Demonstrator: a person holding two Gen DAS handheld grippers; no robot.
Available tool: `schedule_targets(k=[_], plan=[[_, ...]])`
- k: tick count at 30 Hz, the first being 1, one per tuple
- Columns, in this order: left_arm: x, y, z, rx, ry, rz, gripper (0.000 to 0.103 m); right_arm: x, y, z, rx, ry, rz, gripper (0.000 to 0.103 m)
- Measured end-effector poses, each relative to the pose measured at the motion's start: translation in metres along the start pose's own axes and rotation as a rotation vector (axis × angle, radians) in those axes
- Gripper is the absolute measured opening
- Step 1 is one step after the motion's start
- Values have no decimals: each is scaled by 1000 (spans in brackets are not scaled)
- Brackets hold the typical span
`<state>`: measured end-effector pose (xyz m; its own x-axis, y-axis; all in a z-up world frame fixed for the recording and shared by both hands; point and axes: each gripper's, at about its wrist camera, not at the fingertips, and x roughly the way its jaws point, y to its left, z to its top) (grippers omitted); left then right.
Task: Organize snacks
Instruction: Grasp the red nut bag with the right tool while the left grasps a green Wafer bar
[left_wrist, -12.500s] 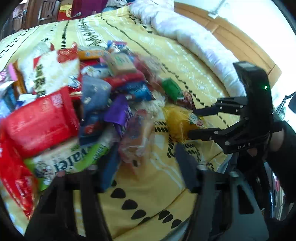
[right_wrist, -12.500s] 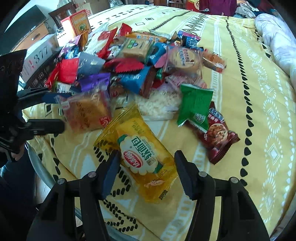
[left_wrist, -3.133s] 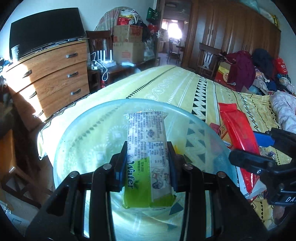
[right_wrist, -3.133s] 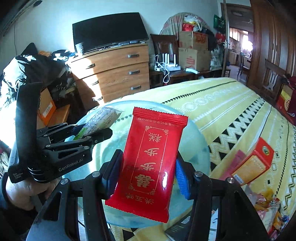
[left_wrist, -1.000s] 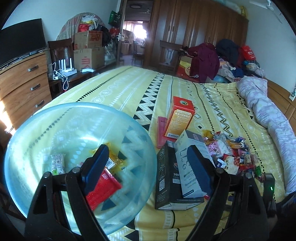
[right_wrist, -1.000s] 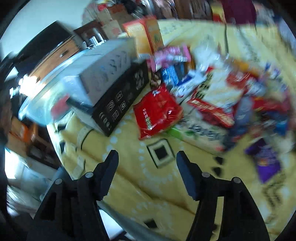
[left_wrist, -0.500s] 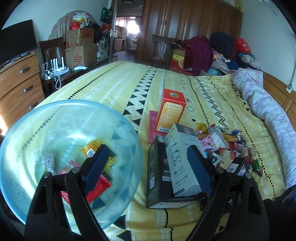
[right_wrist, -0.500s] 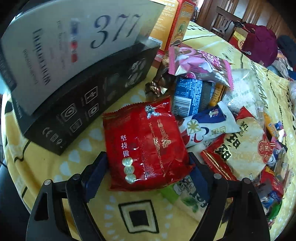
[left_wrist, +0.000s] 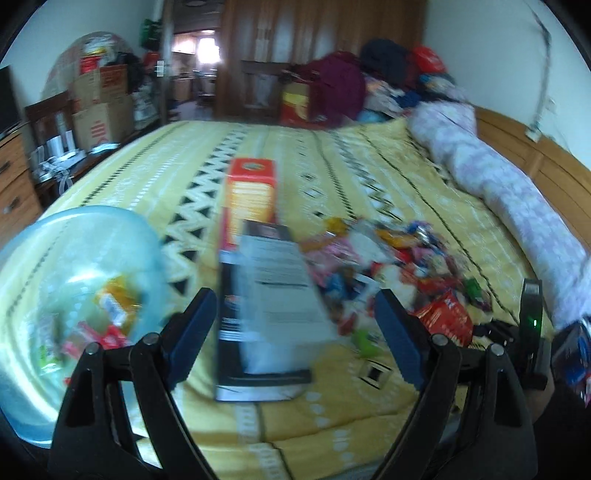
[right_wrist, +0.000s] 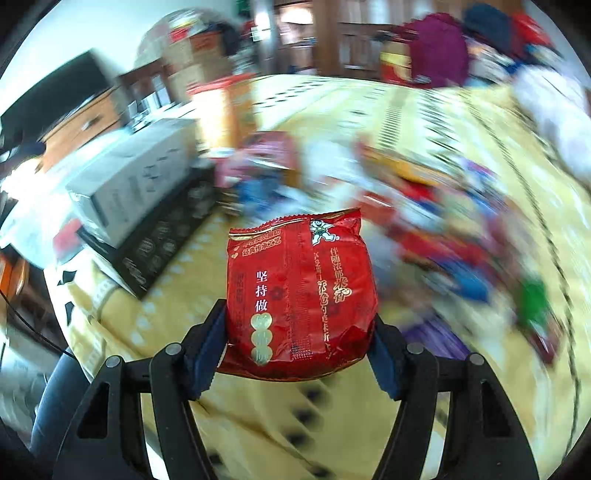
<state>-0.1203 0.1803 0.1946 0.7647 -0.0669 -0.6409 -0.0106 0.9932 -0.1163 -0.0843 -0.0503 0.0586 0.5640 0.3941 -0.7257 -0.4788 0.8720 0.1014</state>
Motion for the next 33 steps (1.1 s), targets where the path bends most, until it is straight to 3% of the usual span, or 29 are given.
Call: schedule_targets(k=[5,10,13,16,19,21,22,24,25,28,30,33], plan=[[35,-60,-20,100,106,-146,88,-16,-90,-47,205,51,-108,72],[100,-99,-50,183,260,-254,87,-28,-141,-70,316,33,-123,73],[137,-102,-57,199,296,-222,86,-19,-155,-77,346,40,-85,73],[167,-89,-55,104,319,-188,86,-19,-161,-90,358,26,-55,74],[189,-90,-65,87,375,-165,88,-21,-164,-94,360,8,-24,75],[188,-98,-70,110,360,-166,89,-22,-167,-98,365,-1,-5,75],[183,-105,-72,120,372,-206,89,-24,-170,-100,365,-5,2,75],[168,-131,-78,180,436,-378,89,-25,-172,-103,365,-13,11,75],[159,-143,-82,220,482,-454,83,-25,-173,-104,367,-17,14,75],[130,-161,-84,257,523,-610,76,-22,-171,-102,378,-28,21,75],[121,-163,-81,256,488,-608,77,-22,-171,-104,380,-36,25,75],[119,-161,-75,257,418,-524,77,-23,-171,-105,381,-43,28,77]])
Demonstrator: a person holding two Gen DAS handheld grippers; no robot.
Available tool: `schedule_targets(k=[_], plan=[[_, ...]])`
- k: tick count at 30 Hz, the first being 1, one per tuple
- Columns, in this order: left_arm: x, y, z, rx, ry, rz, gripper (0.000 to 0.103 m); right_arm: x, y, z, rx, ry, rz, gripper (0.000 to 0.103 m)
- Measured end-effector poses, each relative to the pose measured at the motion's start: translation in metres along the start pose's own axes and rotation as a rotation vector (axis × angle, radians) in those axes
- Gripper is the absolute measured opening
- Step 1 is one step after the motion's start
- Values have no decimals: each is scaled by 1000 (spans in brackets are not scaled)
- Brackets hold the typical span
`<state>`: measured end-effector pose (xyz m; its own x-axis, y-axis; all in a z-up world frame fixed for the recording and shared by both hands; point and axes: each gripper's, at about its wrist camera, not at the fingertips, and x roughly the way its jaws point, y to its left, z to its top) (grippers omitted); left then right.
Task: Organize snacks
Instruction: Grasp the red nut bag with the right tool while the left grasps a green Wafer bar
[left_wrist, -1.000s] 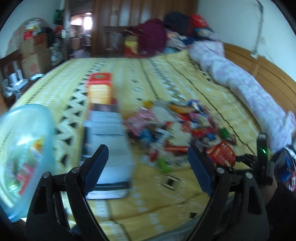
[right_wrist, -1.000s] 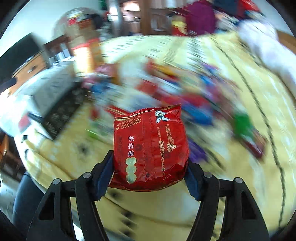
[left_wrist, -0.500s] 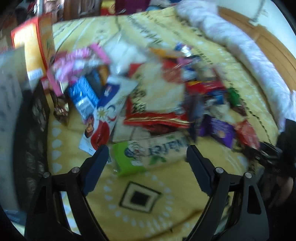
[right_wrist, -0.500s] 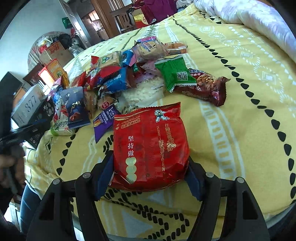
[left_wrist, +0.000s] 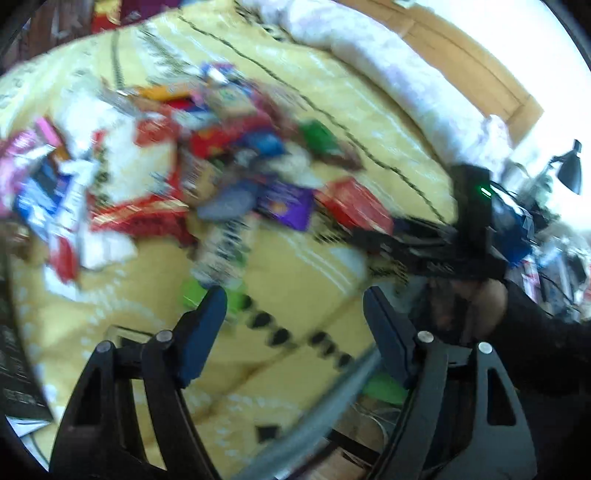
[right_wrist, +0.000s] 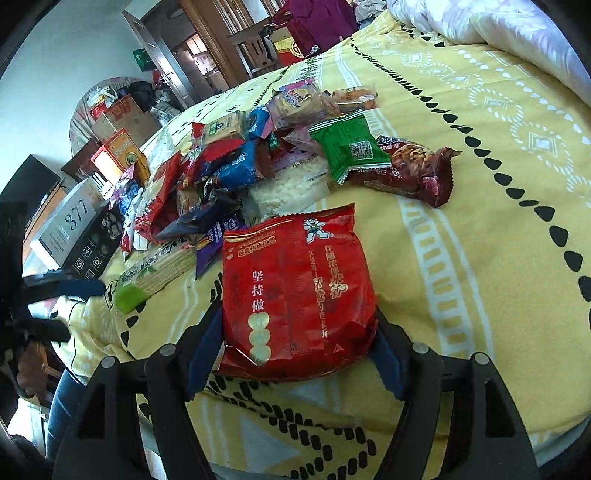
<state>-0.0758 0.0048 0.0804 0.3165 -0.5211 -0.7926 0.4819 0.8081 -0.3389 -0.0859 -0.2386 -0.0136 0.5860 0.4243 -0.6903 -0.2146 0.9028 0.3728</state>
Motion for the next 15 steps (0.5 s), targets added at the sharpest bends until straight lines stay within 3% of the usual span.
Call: schedule_targets(k=[3,6,12,14,15], plan=[[7,6,5,-1,-51,80,78,-1,0,-1,-1,-2,6,77],[24,23,8,27,-31,153,78,-2,-1,-1,3,-5,14,77],[41,32,13,58,-24,197,77,-2,13,0,-90,23,-55,81],[51,32,11,70,-9,211,73,-3,19,-1,-130,34,-87,82],[53,30,8,74,-4,208,60,-4,20,-1,-139,38,-95,82]])
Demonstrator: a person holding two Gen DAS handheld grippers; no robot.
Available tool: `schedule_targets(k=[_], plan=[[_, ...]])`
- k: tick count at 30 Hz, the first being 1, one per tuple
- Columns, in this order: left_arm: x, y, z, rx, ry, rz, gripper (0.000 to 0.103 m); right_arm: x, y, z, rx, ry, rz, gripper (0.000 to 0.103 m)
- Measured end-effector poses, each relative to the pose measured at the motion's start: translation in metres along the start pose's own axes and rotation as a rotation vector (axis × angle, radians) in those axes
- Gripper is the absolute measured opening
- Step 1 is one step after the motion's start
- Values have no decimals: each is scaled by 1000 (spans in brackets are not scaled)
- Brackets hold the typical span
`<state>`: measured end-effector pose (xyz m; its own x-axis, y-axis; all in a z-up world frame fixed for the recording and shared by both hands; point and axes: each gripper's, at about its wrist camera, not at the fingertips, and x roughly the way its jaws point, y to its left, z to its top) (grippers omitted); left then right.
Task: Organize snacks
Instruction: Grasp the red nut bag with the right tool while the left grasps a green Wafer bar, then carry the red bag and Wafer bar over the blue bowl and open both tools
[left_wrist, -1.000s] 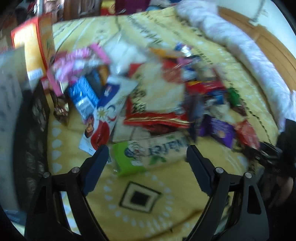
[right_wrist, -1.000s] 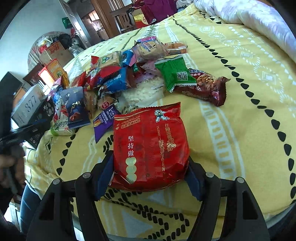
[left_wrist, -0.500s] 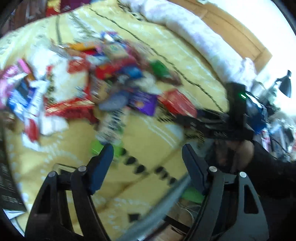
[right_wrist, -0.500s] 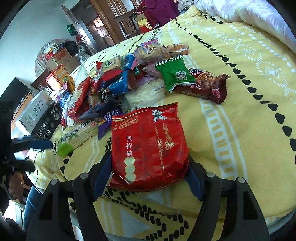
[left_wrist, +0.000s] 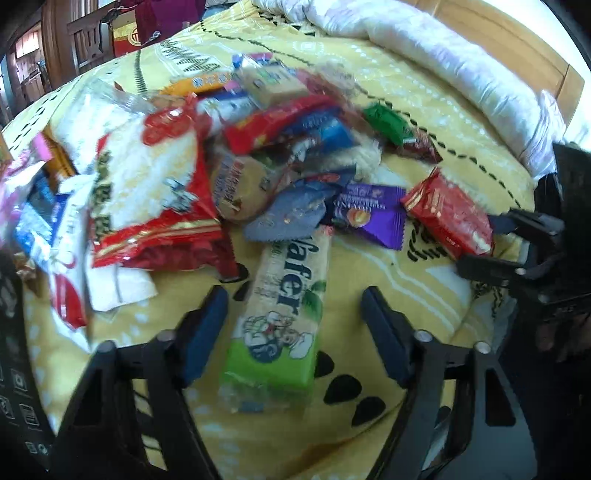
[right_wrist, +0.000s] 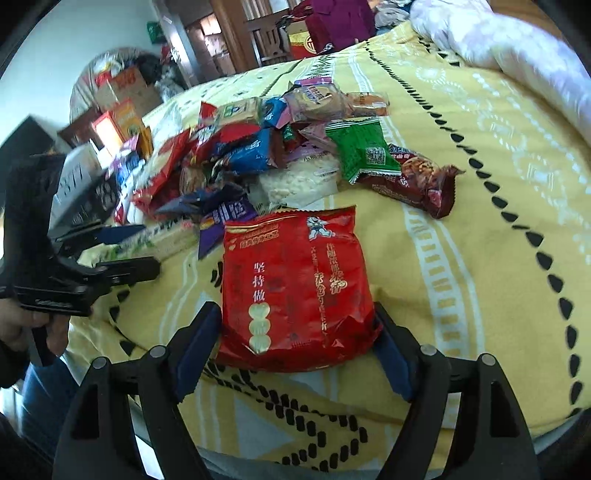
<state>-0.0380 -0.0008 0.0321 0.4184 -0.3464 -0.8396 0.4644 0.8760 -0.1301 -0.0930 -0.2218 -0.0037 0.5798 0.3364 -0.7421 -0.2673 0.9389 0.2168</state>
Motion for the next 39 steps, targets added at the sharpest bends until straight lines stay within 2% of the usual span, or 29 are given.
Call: schedule_targets(k=[3,12,16,20,21,23,30,39], plan=[[-3,-5,-4,13,-7,30,36,-5,0,1,-7,1,-15,84],[-4,-5,-11,-41,-40,24,38,-8,-5,14,24,-15,-1,90],[0,-8,-8,-32,-66,42,41,6,0,18,-8,14,-41,90],[4,-15,-9,-6,-77,80,41,14,1,13,-14,38,-60,80],[3,-16,-9,-11,-79,83,36,13,2,12,-16,33,-65,79],[1,-18,-8,-24,-81,82,36,11,3,10,-9,20,-71,77],[-35,-17,-9,-50,-146,89,36,-8,4,12,25,-27,-64,76],[-90,5,4,-102,-234,208,36,-37,24,37,-3,-82,-46,76]])
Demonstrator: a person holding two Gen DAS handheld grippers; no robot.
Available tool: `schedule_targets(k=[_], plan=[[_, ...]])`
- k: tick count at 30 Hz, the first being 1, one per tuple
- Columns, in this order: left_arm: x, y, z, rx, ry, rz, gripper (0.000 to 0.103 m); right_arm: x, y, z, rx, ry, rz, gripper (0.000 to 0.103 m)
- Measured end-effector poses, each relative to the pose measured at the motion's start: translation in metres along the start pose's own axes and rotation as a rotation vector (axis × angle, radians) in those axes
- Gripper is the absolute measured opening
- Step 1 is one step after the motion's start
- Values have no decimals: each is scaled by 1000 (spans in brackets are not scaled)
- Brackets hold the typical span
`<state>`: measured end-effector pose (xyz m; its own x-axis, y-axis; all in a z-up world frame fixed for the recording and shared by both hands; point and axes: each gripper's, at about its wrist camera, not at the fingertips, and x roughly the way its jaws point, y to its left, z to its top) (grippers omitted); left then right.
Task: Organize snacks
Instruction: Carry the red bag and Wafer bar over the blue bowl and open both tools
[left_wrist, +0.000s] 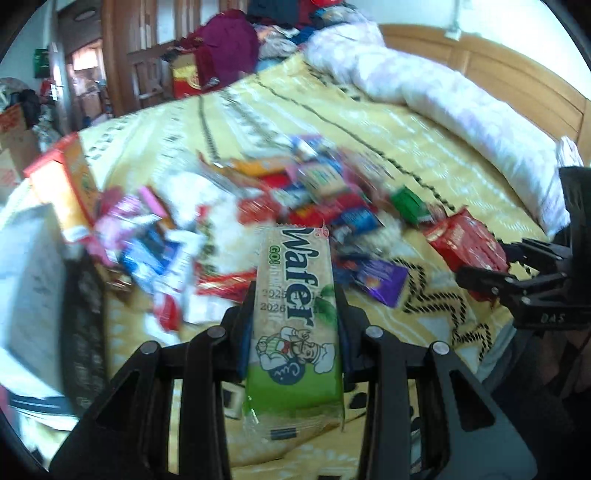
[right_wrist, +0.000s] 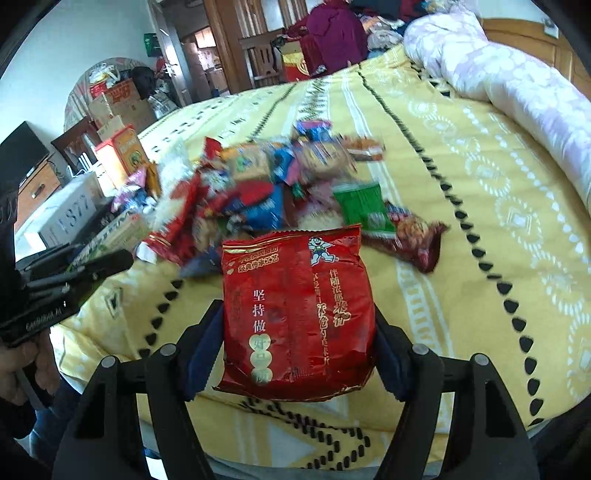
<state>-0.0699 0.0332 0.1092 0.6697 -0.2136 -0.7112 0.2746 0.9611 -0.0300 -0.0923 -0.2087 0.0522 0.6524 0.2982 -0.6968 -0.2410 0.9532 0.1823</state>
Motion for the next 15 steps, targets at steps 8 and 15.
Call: schedule_targets(k=[8,15], plan=[[-50,31,20,-23,-97,92,36,-15,35,41,-57,-50,40,76],[-99,81,34,-102,-175,179,36,-26,80,79,-131,-89,92,76]])
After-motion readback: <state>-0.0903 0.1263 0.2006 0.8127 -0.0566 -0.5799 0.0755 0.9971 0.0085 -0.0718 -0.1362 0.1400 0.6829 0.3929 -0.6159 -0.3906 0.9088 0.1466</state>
